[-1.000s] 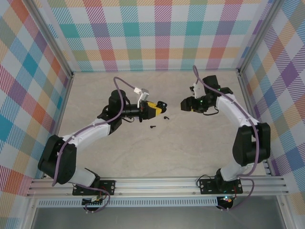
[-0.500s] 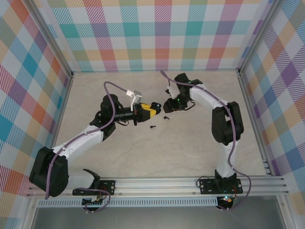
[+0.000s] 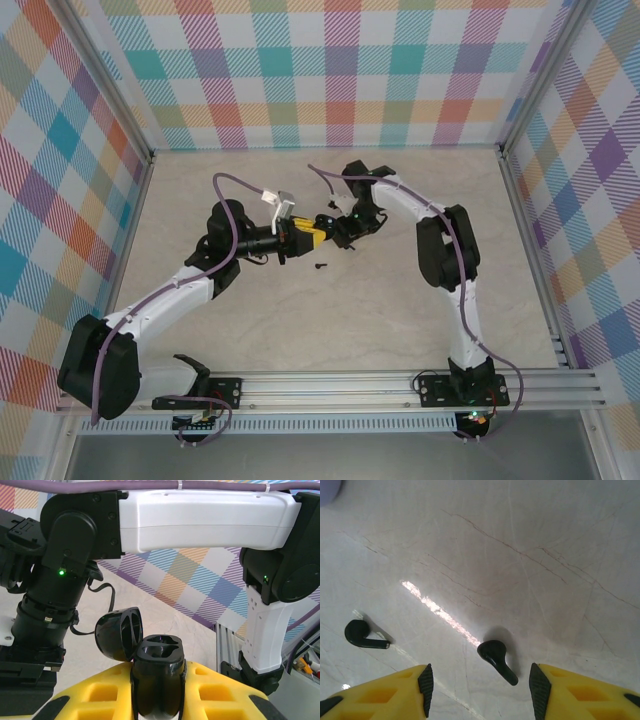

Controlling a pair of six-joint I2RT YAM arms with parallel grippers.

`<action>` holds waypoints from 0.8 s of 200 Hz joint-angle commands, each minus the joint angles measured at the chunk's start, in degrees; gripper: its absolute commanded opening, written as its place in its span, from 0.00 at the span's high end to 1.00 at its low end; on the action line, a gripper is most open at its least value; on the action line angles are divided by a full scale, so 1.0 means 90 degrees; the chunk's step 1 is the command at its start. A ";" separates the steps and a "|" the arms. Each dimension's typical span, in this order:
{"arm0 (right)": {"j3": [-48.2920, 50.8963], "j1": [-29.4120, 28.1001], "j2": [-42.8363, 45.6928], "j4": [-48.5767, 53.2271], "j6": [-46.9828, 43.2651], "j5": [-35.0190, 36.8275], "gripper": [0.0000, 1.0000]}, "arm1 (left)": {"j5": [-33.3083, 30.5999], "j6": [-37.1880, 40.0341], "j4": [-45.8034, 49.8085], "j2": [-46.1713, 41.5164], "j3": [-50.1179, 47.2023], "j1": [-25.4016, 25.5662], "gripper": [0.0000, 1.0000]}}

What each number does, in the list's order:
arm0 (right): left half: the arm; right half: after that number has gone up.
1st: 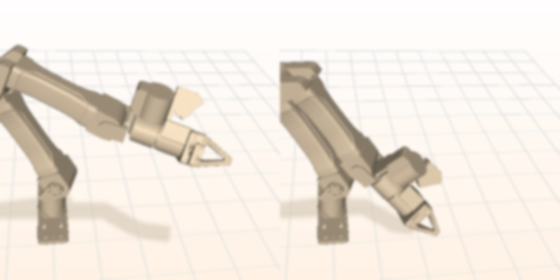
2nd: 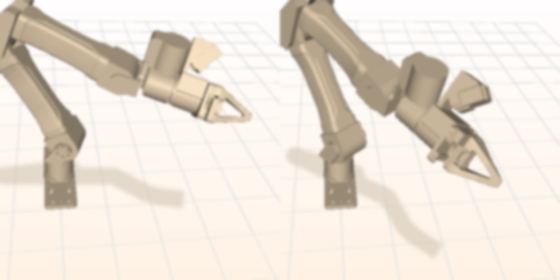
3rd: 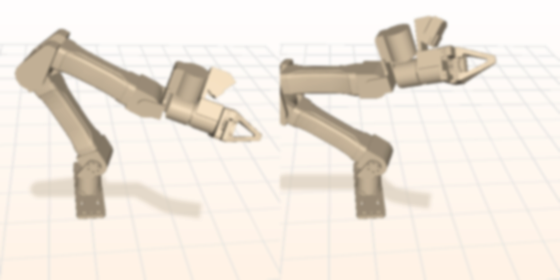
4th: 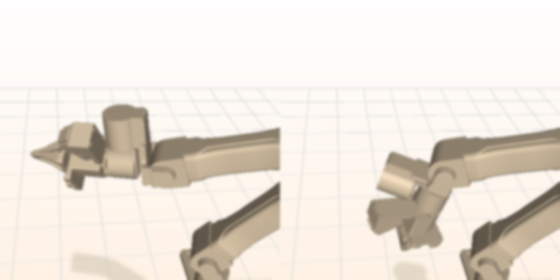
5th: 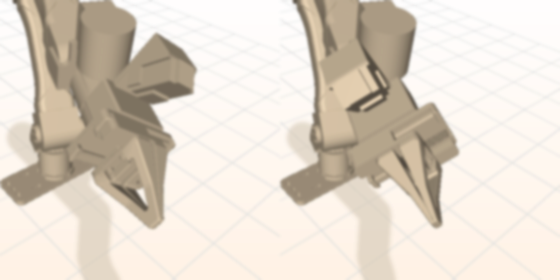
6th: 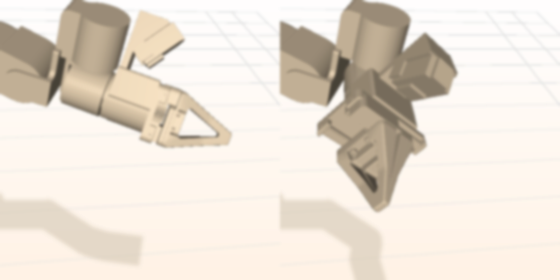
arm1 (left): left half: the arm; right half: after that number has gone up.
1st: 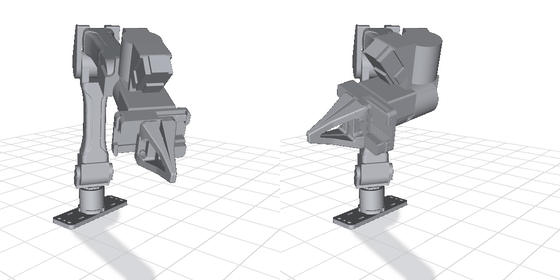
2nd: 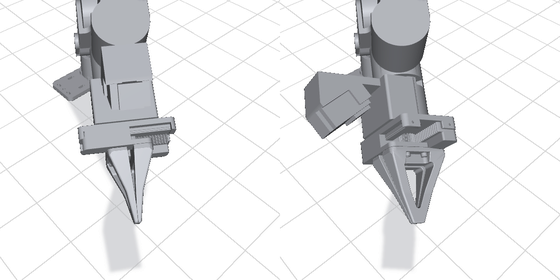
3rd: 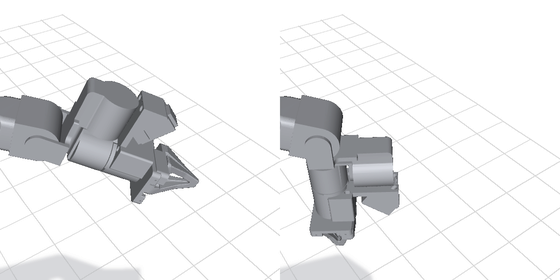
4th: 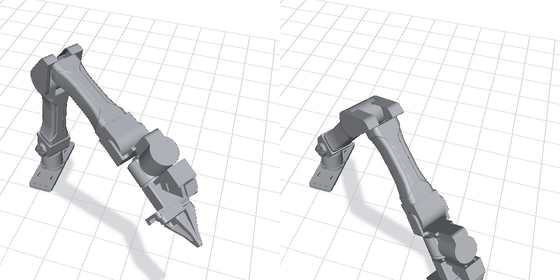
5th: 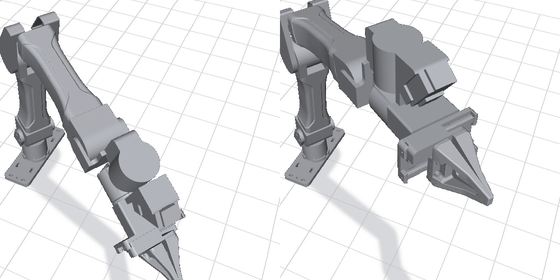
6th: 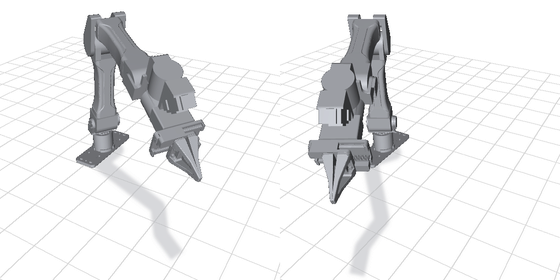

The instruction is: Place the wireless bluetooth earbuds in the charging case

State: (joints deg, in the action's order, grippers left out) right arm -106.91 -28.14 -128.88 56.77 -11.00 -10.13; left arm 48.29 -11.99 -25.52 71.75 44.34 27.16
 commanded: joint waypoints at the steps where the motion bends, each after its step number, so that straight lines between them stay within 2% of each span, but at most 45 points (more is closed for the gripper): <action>1: -0.0302 -0.0062 -0.0215 0.0357 -0.0234 0.0174 0.45 | -0.0053 0.0054 -0.0042 -0.0147 -0.0063 -0.0071 0.97; 103: -0.0538 -0.0224 -0.0614 0.0528 -0.0190 0.0499 0.52 | -0.0086 0.0092 0.0042 -0.0167 -0.0048 -0.0079 0.97; 160: -0.0445 -0.0224 -0.0582 0.0353 0.0387 0.1198 0.61 | -0.0088 0.0082 0.0065 -0.0210 -0.0053 -0.0087 0.97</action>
State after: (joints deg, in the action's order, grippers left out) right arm -110.69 -29.87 -133.47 59.59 -10.57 -2.92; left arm 47.83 -11.99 -25.12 71.70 44.34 27.16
